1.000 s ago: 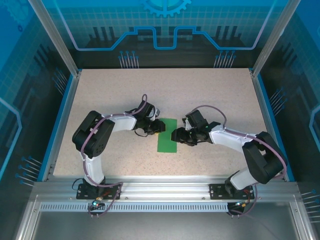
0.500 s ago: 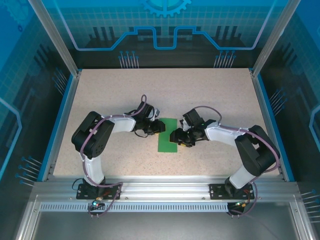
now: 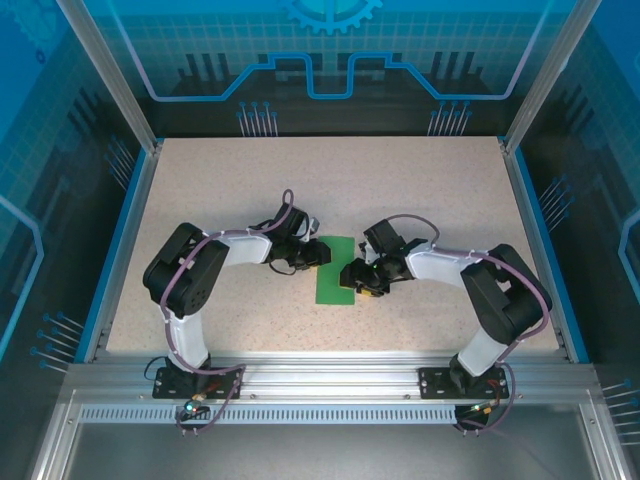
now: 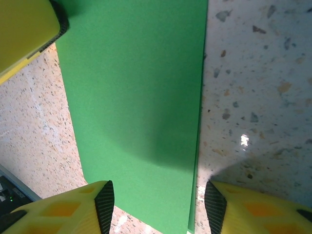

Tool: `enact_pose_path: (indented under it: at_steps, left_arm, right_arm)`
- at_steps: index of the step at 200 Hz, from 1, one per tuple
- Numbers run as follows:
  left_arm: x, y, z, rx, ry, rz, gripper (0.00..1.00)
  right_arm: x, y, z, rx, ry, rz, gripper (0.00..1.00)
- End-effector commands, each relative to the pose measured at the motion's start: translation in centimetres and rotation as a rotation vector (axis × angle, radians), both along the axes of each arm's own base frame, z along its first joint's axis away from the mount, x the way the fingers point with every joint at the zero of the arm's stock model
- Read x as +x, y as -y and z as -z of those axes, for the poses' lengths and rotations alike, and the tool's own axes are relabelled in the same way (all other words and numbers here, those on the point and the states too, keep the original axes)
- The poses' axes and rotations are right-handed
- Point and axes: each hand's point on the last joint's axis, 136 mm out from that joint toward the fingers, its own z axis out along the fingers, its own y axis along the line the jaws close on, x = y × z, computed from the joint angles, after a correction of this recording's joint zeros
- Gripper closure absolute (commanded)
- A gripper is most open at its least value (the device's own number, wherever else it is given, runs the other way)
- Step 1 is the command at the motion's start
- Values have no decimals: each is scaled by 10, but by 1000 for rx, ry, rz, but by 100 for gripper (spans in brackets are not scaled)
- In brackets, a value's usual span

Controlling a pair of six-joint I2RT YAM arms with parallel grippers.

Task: Fold a paper plane with a square sheet of paper (fold left side to right side)
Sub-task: Fold the triangle a second time at the center of the table.

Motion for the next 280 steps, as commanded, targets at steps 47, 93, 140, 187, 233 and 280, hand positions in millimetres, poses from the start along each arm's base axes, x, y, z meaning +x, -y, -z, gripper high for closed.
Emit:
enact_pose_path:
  at_steps: [47, 93, 140, 187, 233, 280]
  left_arm:
    - [-18, -6, 17, 55, -54, 2, 70]
    - [-18, -6, 15, 50, -49, 1, 70]
    - [-10, 3, -26, -40, 70, 22, 56]
    - [-17, -9, -80, -60, 269, 33, 50]
    - [-62, -27, -106, 1, 453, 110, 40]
    - [-111, -14, -106, 99, 593, 271, 30]
  right_arm:
    - [10, -23, -16, 86, 20, -24, 46]
    - [12, -18, -20, 61, 38, -14, 46]
    - [10, -17, -17, 97, 1, 19, 46]
    - [20, -20, -22, 167, -2, 66, 46]
    - [34, -18, -33, 172, 12, 70, 47]
    - [48, -24, -45, 195, 28, 64, 47]
